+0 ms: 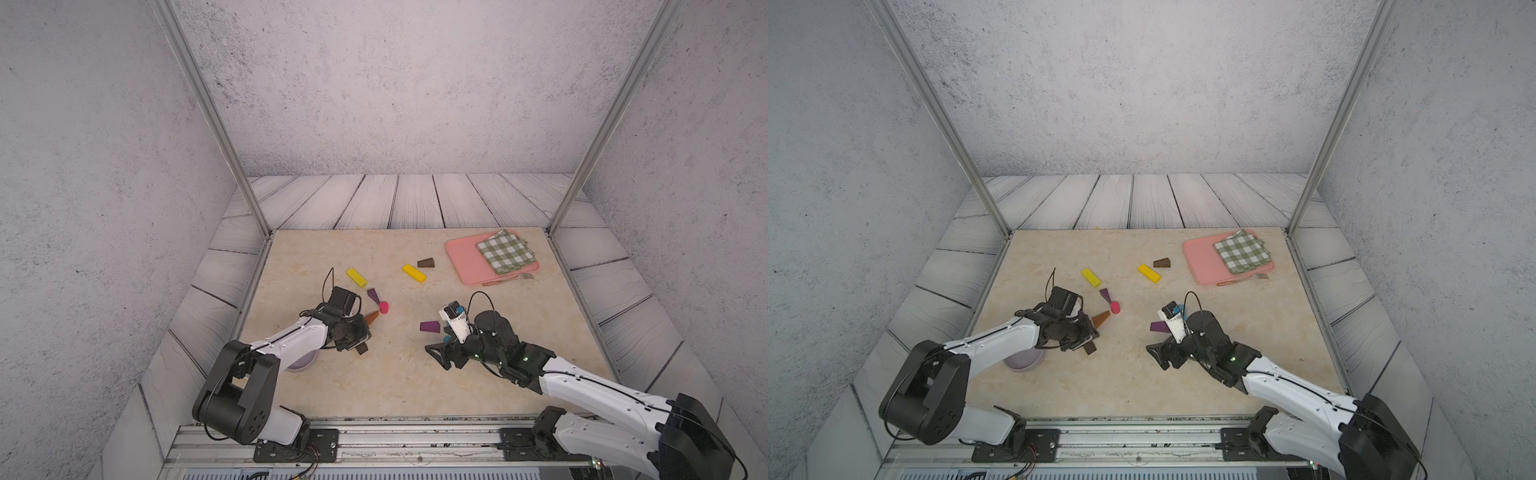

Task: Assemble a small pinwheel with building blocks
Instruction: Adjust the building block at the center of the board, then pick up the building block from the center of the board.

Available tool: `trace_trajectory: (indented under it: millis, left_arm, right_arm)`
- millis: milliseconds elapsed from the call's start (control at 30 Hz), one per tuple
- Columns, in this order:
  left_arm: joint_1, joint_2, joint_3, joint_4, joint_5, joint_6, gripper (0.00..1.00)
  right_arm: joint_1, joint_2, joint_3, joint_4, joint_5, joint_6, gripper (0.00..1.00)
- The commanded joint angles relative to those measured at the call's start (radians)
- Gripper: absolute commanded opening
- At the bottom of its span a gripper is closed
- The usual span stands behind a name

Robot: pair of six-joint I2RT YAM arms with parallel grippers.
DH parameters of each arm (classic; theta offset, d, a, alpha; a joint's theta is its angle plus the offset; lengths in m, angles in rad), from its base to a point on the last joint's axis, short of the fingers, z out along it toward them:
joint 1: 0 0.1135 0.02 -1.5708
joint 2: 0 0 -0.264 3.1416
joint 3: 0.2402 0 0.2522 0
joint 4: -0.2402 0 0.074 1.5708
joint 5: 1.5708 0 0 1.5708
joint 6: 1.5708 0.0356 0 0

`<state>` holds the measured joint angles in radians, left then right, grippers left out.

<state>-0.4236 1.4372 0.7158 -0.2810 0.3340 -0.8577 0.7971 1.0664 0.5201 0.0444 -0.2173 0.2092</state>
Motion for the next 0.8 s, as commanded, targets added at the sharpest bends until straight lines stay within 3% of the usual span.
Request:
trace_trajectory:
  millis: [0,100,200,300,433,767]
  left_arm:
    - [-0.004,-0.038,0.033,0.032,0.064,-0.046,0.33]
    - [0.044,-0.086,0.082,-0.088,0.038,0.022,0.37]
    - [0.156,-0.153,0.118,-0.241,-0.039,0.105,0.54]
    - [0.276,-0.222,0.115,-0.309,-0.079,0.153,0.74]
    - [0.372,-0.302,0.074,-0.324,-0.123,0.165,0.95]
    - [0.457,-0.347,0.027,-0.309,-0.104,0.198,0.96]
  right_arm:
    - [0.06,0.046,-0.022,0.087,0.023,0.007,0.92]
    - [0.141,0.128,0.003,0.129,0.109,0.011,0.92]
    - [0.239,0.247,0.055,0.19,0.221,0.013,0.92]
    - [0.284,0.388,0.106,0.307,0.243,0.079,0.89]
    - [0.337,0.613,0.254,0.322,0.268,0.104,0.85]
    - [0.364,0.889,0.48,0.297,0.3,0.093,0.84]
